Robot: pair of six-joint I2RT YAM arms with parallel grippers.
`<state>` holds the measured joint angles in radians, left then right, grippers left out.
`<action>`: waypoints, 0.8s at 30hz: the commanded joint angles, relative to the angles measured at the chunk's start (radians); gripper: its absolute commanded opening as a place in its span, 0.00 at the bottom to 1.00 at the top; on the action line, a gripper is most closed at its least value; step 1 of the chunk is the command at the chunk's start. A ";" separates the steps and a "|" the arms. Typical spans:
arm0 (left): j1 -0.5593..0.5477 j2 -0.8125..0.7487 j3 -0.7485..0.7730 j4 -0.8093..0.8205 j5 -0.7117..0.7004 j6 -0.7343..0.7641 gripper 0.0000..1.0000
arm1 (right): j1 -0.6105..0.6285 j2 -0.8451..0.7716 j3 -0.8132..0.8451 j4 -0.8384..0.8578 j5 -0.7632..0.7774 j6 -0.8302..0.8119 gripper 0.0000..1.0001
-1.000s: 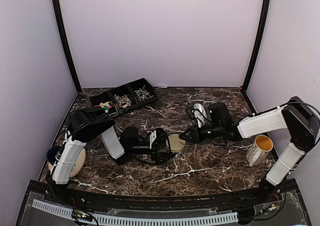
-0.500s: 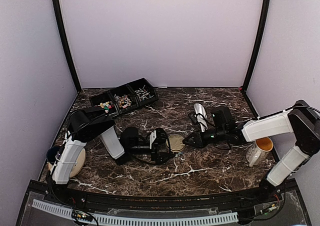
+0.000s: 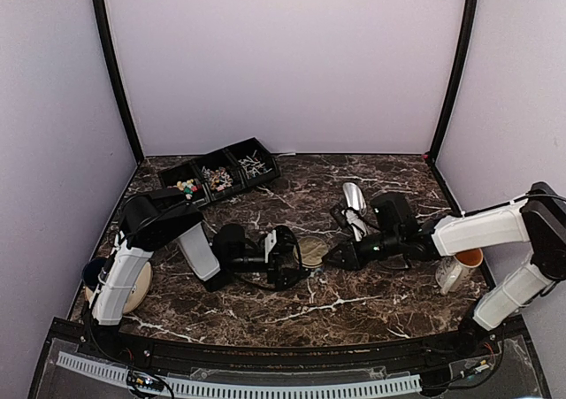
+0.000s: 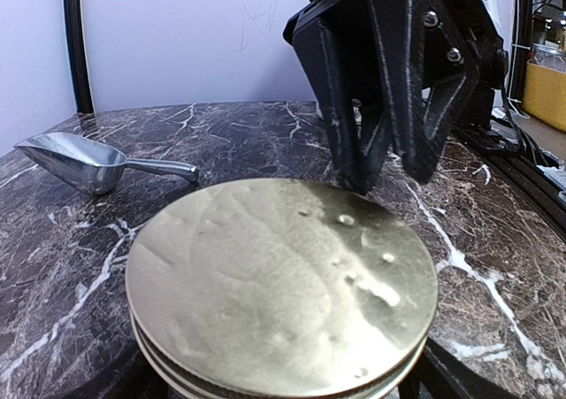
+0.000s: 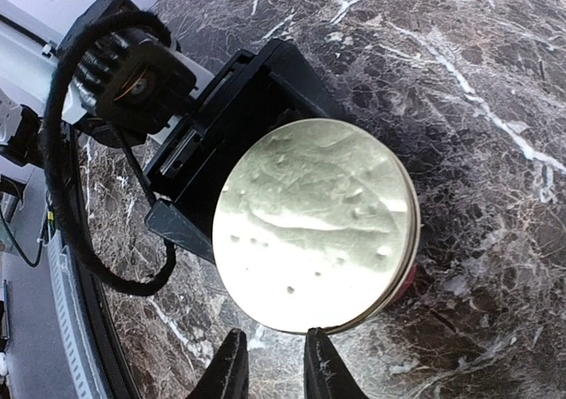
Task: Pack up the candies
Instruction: Screw the box lid onto the packing box.
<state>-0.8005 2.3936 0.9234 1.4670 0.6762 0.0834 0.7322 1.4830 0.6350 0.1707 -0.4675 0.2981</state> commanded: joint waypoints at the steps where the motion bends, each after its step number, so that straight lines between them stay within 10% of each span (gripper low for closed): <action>1: 0.012 0.073 -0.013 -0.175 -0.030 0.016 0.88 | 0.032 -0.032 -0.022 0.001 -0.008 0.010 0.23; 13: 0.012 0.072 -0.011 -0.174 -0.022 0.018 0.88 | 0.022 -0.162 0.035 -0.097 0.114 -0.035 0.33; 24: 0.009 0.067 -0.018 -0.169 -0.013 0.027 0.88 | -0.048 0.163 0.287 -0.029 -0.067 -0.129 0.44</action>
<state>-0.8001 2.3947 0.9279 1.4635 0.6746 0.0830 0.7048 1.5604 0.8516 0.0864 -0.4305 0.2096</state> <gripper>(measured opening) 0.879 0.421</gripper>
